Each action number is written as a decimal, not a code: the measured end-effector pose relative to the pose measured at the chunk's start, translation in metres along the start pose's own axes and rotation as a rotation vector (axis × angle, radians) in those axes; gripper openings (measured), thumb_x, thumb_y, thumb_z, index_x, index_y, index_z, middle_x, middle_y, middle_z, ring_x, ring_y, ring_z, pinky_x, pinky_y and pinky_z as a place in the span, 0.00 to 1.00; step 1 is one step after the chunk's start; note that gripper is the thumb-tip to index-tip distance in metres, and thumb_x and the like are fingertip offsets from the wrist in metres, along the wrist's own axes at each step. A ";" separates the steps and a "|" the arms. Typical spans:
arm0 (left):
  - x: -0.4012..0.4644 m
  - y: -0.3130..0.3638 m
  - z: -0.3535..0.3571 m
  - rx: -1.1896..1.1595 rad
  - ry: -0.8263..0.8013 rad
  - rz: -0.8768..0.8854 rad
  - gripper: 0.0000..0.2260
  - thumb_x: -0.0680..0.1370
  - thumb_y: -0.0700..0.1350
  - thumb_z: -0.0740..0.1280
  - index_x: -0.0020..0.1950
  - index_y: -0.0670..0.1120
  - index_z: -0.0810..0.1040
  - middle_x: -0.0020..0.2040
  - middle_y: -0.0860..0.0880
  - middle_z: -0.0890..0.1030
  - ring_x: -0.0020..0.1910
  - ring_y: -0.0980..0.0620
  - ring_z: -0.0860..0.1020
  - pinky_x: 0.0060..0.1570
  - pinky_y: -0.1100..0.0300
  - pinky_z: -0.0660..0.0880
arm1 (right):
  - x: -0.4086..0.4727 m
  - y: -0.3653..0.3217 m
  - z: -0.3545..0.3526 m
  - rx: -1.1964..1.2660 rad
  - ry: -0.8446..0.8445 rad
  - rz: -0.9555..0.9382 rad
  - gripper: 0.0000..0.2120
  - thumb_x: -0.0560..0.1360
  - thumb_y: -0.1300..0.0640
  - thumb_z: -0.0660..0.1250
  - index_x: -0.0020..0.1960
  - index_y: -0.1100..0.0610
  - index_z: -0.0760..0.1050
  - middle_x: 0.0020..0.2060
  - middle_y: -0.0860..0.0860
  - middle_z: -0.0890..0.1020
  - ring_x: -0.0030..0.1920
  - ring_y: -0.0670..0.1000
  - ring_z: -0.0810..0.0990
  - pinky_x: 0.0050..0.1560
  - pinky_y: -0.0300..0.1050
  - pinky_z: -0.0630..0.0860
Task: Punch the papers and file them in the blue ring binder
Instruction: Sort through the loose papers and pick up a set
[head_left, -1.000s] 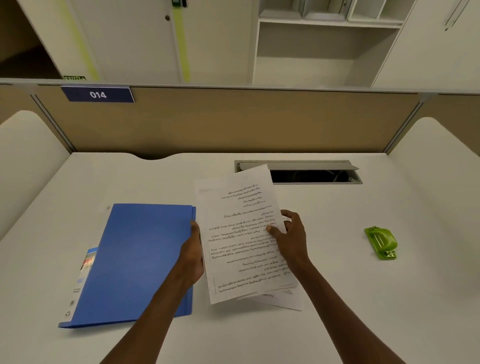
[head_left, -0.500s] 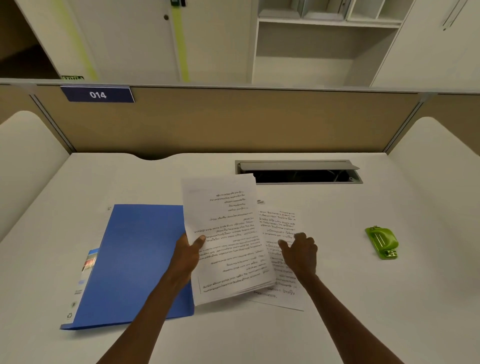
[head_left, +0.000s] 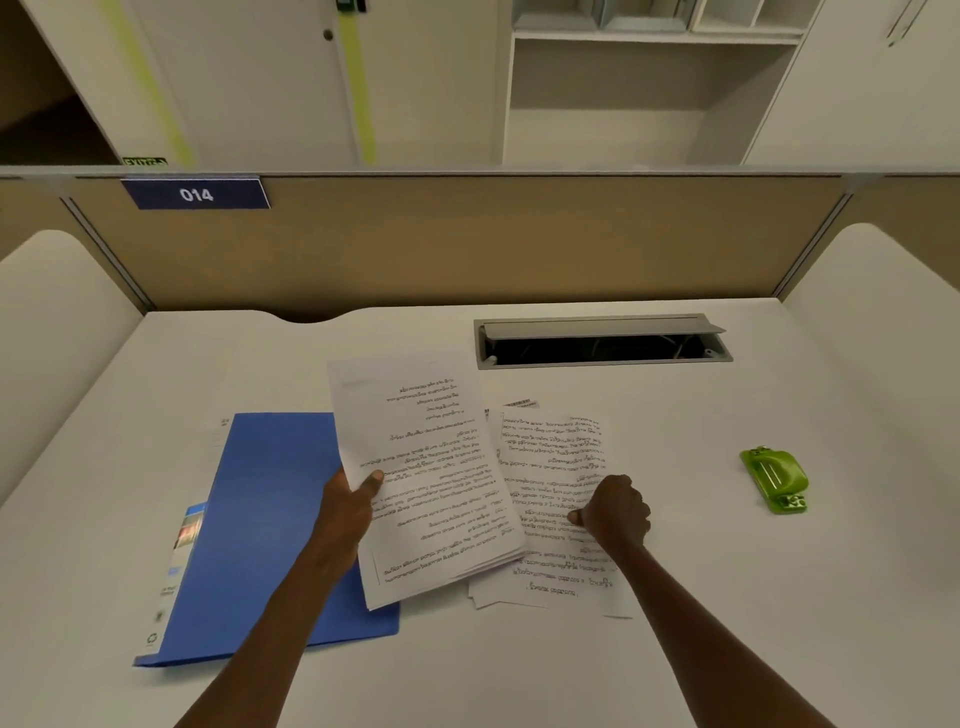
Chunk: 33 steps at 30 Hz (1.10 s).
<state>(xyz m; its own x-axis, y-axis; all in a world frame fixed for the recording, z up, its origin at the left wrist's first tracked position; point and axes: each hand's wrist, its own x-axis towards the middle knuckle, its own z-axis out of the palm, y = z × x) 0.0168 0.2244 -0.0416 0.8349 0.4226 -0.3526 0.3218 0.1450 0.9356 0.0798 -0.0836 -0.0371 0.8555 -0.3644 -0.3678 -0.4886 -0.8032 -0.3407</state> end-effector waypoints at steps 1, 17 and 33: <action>0.000 0.000 0.000 0.004 0.003 0.001 0.11 0.79 0.43 0.64 0.62 0.48 0.75 0.52 0.49 0.83 0.48 0.47 0.83 0.39 0.55 0.80 | 0.002 0.001 -0.001 0.047 -0.010 0.026 0.38 0.61 0.53 0.81 0.62 0.66 0.66 0.59 0.61 0.76 0.62 0.63 0.74 0.61 0.57 0.72; 0.013 0.004 -0.014 0.053 0.017 0.066 0.11 0.80 0.43 0.64 0.62 0.49 0.75 0.54 0.49 0.82 0.50 0.48 0.81 0.45 0.52 0.79 | -0.012 0.009 -0.067 0.373 0.323 -0.255 0.00 0.75 0.56 0.66 0.45 0.52 0.75 0.40 0.47 0.81 0.35 0.48 0.76 0.35 0.40 0.68; -0.012 0.027 0.021 -0.038 -0.242 -0.001 0.13 0.78 0.48 0.66 0.62 0.46 0.78 0.56 0.41 0.83 0.49 0.44 0.82 0.43 0.53 0.79 | -0.037 -0.054 -0.097 0.728 -0.034 -0.373 0.07 0.74 0.53 0.71 0.45 0.57 0.79 0.40 0.50 0.85 0.38 0.51 0.85 0.42 0.48 0.83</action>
<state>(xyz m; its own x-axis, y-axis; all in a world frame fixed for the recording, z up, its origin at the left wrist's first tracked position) 0.0245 0.2046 -0.0120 0.9188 0.1960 -0.3427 0.3095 0.1813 0.9335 0.0913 -0.0727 0.0781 0.9838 -0.1095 -0.1417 -0.1720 -0.3573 -0.9180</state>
